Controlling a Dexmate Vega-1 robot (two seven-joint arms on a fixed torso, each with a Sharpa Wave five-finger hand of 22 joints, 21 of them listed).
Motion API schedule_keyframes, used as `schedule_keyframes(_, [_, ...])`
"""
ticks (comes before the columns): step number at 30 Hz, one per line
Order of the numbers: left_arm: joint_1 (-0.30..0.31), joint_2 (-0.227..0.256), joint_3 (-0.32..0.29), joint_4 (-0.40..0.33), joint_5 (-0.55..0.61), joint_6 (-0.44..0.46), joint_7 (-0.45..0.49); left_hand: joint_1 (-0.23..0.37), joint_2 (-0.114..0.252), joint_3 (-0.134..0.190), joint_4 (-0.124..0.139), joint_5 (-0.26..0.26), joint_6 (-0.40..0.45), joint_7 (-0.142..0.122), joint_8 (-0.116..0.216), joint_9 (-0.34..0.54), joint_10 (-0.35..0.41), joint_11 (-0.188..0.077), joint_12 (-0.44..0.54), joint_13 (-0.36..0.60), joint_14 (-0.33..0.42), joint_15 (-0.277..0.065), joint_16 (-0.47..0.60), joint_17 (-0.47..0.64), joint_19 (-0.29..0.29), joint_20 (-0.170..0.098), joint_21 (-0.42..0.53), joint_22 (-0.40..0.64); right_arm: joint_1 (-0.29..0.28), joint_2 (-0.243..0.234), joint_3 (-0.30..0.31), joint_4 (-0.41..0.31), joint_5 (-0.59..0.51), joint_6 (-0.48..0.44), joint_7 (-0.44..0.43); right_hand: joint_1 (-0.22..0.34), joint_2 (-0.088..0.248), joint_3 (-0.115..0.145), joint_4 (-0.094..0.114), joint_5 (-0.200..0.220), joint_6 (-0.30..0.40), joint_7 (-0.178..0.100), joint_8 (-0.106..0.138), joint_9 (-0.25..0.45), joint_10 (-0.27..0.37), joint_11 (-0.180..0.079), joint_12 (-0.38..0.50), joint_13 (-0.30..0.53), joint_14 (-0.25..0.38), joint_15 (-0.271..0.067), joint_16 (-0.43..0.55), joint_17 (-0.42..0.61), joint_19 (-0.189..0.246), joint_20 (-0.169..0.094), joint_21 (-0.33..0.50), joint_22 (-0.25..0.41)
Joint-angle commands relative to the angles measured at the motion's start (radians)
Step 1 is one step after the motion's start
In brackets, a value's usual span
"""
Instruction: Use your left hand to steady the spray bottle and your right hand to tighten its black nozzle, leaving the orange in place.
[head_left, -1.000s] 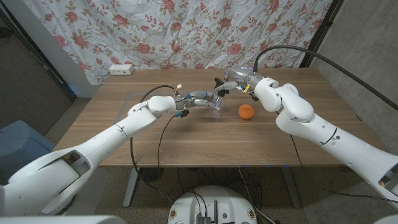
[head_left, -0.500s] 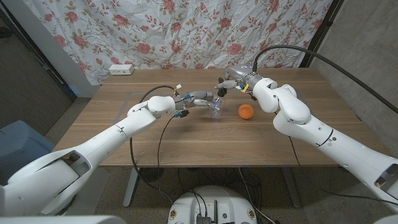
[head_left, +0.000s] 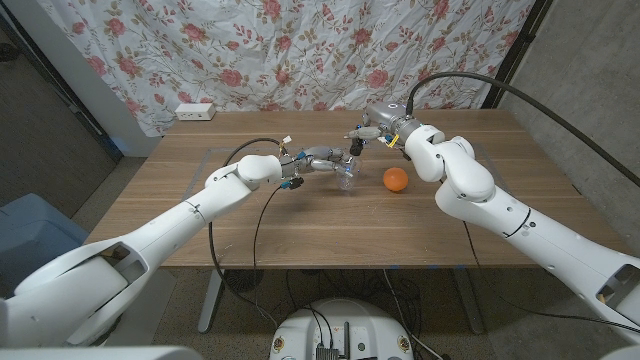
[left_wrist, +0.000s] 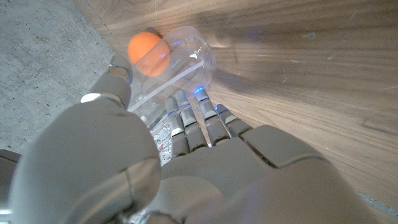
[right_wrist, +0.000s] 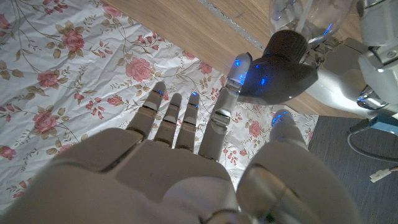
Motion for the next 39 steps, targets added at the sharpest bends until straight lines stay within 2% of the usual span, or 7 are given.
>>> schedule_keyframes(1, [-0.009,-0.007,0.003,0.015,0.002,-0.010,-0.003,0.073,0.083,-0.003,0.003,0.006,0.060,-0.026,0.076,0.002,0.053,-0.049,0.004,0.007,0.005,-0.124,0.008,0.001,0.010,-0.046,-0.002,0.002,-0.011,0.001,0.008,-0.019,-0.039,-0.034,0.020,-0.049,-0.003,-0.017,0.021,0.008,0.014,0.000,-0.007,-0.003,0.017,0.000,-0.004,0.001,0.014,0.006,0.007,0.005,0.013,0.001,0.006,0.004])
schedule_keyframes(6, [-0.009,-0.006,0.001,0.016,0.002,-0.015,-0.003,0.075,0.083,-0.004,0.002,0.006,0.062,-0.025,0.078,0.001,0.054,-0.049,0.003,0.009,0.005,-0.124,0.007,0.000,0.010,-0.045,-0.002,0.002,-0.005,-0.005,0.010,-0.037,-0.051,-0.057,0.074,-0.089,-0.003,-0.031,0.037,0.013,-0.009,0.010,-0.024,-0.005,0.019,0.007,-0.009,0.002,0.017,0.008,0.007,0.007,0.016,0.001,0.005,0.005])
schedule_keyframes(11, [-0.006,-0.005,-0.001,0.018,0.001,-0.021,-0.001,0.077,0.085,-0.005,0.002,0.006,0.063,-0.026,0.079,0.000,0.056,-0.047,0.003,0.011,0.005,-0.124,0.008,0.000,0.010,-0.045,-0.002,0.002,-0.020,-0.019,0.033,-0.062,-0.042,-0.057,0.075,-0.114,-0.001,-0.040,0.046,0.018,-0.032,0.016,-0.039,-0.004,0.018,0.012,-0.014,0.002,0.018,0.009,0.006,0.009,0.015,-0.002,0.004,0.005])
schedule_keyframes(16, [-0.005,-0.008,-0.002,0.023,0.001,-0.032,0.002,0.078,0.084,-0.007,0.002,0.006,0.063,-0.027,0.080,-0.001,0.056,-0.050,0.002,0.012,0.007,-0.125,0.008,-0.001,0.011,-0.046,-0.002,0.002,-0.020,-0.028,0.059,-0.080,-0.009,-0.064,0.106,-0.128,0.000,-0.045,0.049,0.021,-0.045,0.021,-0.048,-0.004,0.029,0.016,-0.013,0.002,0.029,0.006,0.009,0.010,0.014,-0.003,0.003,0.005])
schedule_keyframes(25, [0.001,-0.008,-0.008,0.028,-0.002,-0.048,0.008,0.079,0.085,-0.010,0.002,0.006,0.065,-0.027,0.082,-0.004,0.059,-0.049,0.001,0.015,0.010,-0.128,0.010,-0.001,0.015,-0.047,-0.001,0.002,-0.052,-0.067,0.127,-0.114,0.071,-0.049,0.072,-0.132,0.008,-0.045,0.040,0.028,-0.117,0.018,-0.082,0.005,0.021,0.020,-0.024,0.003,0.024,0.007,0.004,0.010,0.009,-0.005,0.000,0.005])
schedule_keyframes(31, [-0.001,-0.010,-0.009,0.035,-0.002,-0.056,0.006,0.079,0.084,-0.013,0.003,0.006,0.066,-0.029,0.084,-0.005,0.062,-0.054,0.001,0.018,0.011,-0.129,0.010,-0.001,0.020,-0.046,0.000,0.002,-0.079,-0.113,0.172,-0.128,0.134,-0.007,0.018,-0.092,0.021,-0.028,0.002,0.030,-0.216,0.017,-0.112,0.028,-0.014,0.022,-0.046,0.005,-0.009,0.009,-0.016,0.008,-0.008,-0.008,-0.005,0.005])
schedule_keyframes(39, [-0.011,-0.019,-0.006,0.054,-0.004,-0.067,-0.004,0.076,0.083,-0.018,0.005,0.005,0.067,-0.030,0.085,-0.007,0.062,-0.053,-0.001,0.020,0.011,-0.130,0.011,-0.001,0.021,-0.047,0.000,0.002,-0.081,-0.170,0.219,-0.137,0.227,0.041,0.009,0.006,0.048,0.015,-0.068,0.012,-0.409,0.005,-0.184,0.047,-0.103,0.023,-0.075,0.007,-0.065,0.026,-0.050,0.004,-0.052,-0.011,-0.009,0.004])
